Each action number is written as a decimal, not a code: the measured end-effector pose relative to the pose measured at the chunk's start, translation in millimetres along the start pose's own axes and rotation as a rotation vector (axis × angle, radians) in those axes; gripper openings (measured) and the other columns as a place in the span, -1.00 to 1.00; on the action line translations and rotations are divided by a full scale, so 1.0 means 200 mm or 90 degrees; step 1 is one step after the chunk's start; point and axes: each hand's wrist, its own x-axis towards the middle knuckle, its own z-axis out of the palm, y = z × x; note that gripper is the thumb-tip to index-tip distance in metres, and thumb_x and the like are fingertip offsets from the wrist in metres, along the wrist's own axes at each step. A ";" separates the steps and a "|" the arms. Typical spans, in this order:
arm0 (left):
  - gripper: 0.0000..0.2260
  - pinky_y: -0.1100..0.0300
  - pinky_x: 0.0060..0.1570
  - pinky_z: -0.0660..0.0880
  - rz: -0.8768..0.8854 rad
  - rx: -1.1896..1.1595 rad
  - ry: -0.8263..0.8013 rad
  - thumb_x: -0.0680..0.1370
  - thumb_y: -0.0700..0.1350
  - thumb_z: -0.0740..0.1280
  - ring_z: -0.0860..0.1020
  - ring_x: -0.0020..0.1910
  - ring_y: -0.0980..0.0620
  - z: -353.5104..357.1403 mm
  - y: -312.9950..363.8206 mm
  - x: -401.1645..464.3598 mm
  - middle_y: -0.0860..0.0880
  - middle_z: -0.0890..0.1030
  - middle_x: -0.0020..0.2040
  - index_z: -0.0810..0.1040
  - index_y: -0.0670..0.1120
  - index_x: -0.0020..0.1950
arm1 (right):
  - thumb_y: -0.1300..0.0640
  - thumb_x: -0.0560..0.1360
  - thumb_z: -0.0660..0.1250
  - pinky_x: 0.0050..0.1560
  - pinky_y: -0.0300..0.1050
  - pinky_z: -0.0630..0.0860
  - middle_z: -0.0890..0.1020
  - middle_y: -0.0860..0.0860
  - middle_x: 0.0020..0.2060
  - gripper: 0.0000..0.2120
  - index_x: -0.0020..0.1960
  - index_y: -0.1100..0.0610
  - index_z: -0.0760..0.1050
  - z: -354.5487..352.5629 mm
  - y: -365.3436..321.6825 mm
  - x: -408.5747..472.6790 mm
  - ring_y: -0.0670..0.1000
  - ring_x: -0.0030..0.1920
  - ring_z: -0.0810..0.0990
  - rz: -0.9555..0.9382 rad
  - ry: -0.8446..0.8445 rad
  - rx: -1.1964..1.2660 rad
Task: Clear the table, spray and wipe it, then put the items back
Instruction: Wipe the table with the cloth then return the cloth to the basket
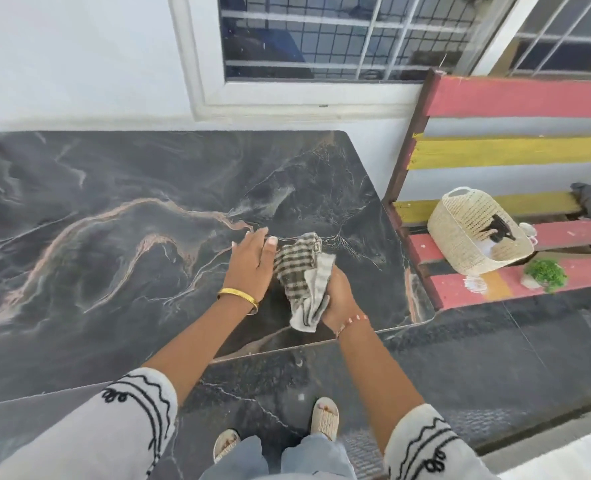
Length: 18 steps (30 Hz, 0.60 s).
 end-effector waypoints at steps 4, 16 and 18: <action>-0.56 0.04 0.51 -0.11 -0.005 -0.006 0.003 0.63 0.00 -0.05 0.11 0.51 -0.06 -0.04 -0.03 -0.04 -0.11 0.28 0.47 0.30 -0.20 0.41 | 0.20 0.47 0.25 -0.18 -0.23 0.34 0.62 0.22 -0.12 -0.81 -0.03 0.28 0.58 -0.10 -0.07 0.05 0.28 0.04 0.58 -0.112 0.183 -0.417; -0.57 0.02 0.51 -0.11 -0.038 -0.009 -0.027 0.63 -0.02 -0.03 0.12 0.51 -0.07 0.02 -0.08 -0.07 -0.12 0.29 0.46 0.25 -0.17 0.44 | -0.24 0.53 0.13 0.51 0.06 -0.13 0.04 0.04 0.54 -0.35 0.52 -0.06 0.03 -0.16 0.18 0.06 0.07 0.54 -0.07 -0.413 -0.028 -1.135; -0.57 0.02 0.51 -0.11 -0.047 -0.007 -0.022 0.63 -0.01 -0.04 0.12 0.51 -0.06 0.00 -0.10 -0.08 -0.12 0.29 0.46 0.25 -0.17 0.44 | -0.21 0.53 0.15 0.52 0.06 -0.12 0.04 0.05 0.54 -0.35 0.53 -0.03 0.05 -0.18 0.22 0.08 0.06 0.54 -0.07 -0.387 0.027 -1.065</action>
